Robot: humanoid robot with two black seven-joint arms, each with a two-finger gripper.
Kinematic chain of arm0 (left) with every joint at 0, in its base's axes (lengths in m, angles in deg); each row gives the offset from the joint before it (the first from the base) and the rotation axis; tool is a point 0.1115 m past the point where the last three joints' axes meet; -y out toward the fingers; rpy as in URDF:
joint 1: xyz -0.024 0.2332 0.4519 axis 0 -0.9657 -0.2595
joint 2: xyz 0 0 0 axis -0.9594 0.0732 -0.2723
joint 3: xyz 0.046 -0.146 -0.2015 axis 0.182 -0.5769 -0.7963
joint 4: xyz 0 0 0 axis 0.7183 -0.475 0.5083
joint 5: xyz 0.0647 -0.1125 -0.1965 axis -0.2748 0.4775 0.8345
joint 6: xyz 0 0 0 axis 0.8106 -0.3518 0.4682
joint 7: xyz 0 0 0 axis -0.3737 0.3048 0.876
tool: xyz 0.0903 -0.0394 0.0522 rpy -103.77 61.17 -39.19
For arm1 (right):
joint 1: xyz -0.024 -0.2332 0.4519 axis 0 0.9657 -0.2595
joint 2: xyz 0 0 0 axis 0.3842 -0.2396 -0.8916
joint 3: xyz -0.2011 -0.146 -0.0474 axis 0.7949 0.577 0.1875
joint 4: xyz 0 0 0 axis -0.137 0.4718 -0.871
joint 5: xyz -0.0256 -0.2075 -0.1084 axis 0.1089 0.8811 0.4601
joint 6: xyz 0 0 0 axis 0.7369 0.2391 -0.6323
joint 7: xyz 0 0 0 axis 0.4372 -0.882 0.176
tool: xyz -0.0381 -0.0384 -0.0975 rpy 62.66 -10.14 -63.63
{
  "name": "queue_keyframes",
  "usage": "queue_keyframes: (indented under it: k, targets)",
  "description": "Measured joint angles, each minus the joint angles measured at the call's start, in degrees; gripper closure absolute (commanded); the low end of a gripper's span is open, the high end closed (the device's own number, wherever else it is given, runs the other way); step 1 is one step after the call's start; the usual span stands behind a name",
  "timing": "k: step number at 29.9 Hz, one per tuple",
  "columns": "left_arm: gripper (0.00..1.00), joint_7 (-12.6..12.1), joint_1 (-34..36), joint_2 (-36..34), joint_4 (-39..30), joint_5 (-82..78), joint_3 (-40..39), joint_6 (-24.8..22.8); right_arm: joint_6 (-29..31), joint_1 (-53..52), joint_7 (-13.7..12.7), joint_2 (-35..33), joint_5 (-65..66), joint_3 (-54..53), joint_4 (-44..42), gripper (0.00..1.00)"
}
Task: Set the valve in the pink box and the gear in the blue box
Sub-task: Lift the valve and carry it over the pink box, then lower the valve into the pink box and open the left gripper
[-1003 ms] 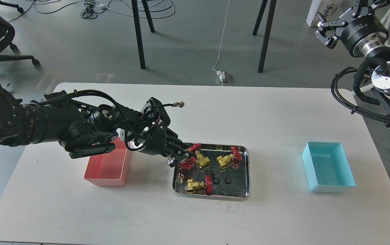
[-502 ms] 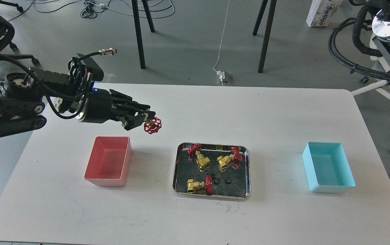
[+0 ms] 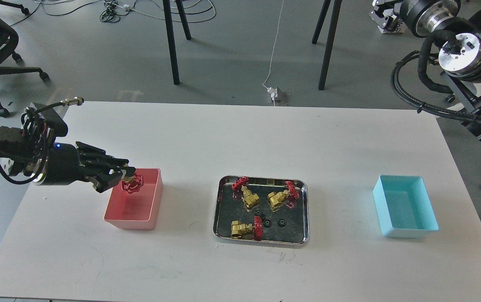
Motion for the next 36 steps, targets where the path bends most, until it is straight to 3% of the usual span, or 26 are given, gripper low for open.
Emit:
queue_keyframes:
  k: [11, 24, 30, 36]
  targets:
    - [0.89, 0.0, -7.63, 5.65, 8.43, 0.08, -3.83, 0.69, 0.0, 1.36, 0.02, 0.03, 0.0, -0.01, 0.0, 0.0]
    - [0.87, 0.01, -11.49, 11.56, 15.77, 0.1, -4.45, 0.7, 0.05, 2.29, 0.07, -0.06, 0.0, -0.01, 0.19, 0.0]
    - [0.79, 0.01, -12.28, 12.26, 16.21, 0.03, -4.31, 0.68, 0.01, 2.45, 0.07, -0.08, 0.0, -0.17, 0.19, 0.0]
    - [0.62, 0.01, -12.51, 12.77, 16.39, 0.0, -4.26, 0.61, 0.0, 2.45, 0.07, 0.0, 0.0, -0.17, 0.18, 0.0]
